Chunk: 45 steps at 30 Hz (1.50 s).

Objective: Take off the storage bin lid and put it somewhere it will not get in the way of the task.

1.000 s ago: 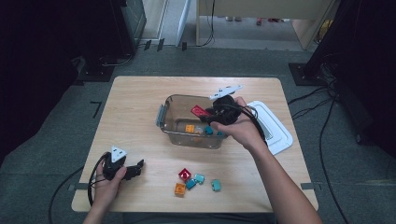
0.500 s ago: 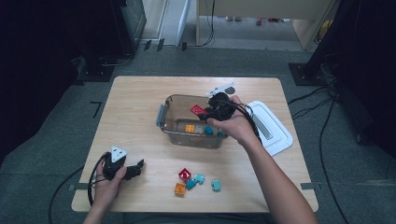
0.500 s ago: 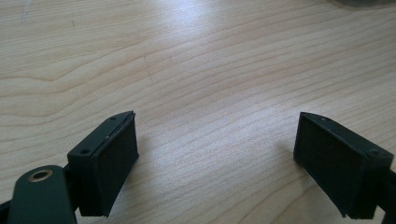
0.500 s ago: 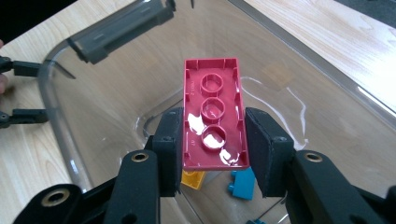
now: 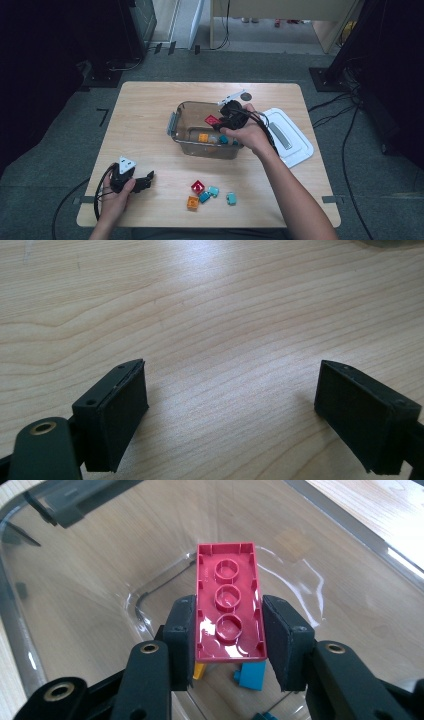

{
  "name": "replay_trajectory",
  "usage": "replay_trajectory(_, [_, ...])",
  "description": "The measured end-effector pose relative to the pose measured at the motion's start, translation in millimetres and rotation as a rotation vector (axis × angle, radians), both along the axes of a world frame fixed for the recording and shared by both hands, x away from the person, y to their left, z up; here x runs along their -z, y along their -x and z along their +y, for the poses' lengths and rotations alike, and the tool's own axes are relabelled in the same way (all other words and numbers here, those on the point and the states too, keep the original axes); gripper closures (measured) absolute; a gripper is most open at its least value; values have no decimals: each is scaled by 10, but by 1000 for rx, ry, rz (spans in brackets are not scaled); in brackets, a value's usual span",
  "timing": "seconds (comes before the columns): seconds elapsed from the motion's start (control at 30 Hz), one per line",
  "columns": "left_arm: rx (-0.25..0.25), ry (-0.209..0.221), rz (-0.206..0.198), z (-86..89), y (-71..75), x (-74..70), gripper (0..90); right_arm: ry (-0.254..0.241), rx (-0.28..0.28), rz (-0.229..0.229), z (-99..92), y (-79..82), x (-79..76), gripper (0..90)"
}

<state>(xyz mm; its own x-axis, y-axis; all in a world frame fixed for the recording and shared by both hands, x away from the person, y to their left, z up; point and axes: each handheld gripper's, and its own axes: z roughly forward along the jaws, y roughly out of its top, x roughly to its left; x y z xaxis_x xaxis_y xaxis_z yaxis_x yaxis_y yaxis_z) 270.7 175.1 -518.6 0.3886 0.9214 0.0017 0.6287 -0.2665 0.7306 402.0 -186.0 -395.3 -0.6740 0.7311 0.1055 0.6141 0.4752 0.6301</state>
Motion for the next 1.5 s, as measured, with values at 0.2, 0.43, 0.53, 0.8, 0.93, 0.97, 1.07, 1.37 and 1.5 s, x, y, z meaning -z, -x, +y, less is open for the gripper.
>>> replay_trajectory(0.2, [0, 0, 0, 0, 0, 0, 135, 5, 5, 0, 1, -10, 15, 597])
replay_trajectory(0.43, [0, 0, 0, 0, 0, 0, 135, 5, 8, 2, 5, -10, 22, 566])
replay_trajectory(0.53, [0, 0, 0, 0, 0, 0, 135, 1, 16, 1, -2, -7, 11, 532])
replay_trajectory(0.8, [1, -1, 0, 1, 0, 0, 135, -35, 21, -25, -48, 75, -74, 483])
replay_trajectory(0.93, [1, -1, 0, 0, 0, 0, 135, -59, 9, -45, -68, 168, -150, 448])
replay_trajectory(0.97, [1, -1, 1, 1, 0, 0, 135, -67, 3, -51, -71, 197, -169, 437])
replay_trajectory(1.07, [0, -1, -1, 1, 0, 0, 135, -89, -11, -76, -71, 292, -225, 394])
replay_trajectory(1.37, [1, -2, -1, 1, -1, 0, 135, -144, -57, -121, -6, 663, -295, 280])
replay_trajectory(1.5, [1, -1, 0, 1, 0, -1, 135, -168, -85, -132, 33, 831, -297, 231])
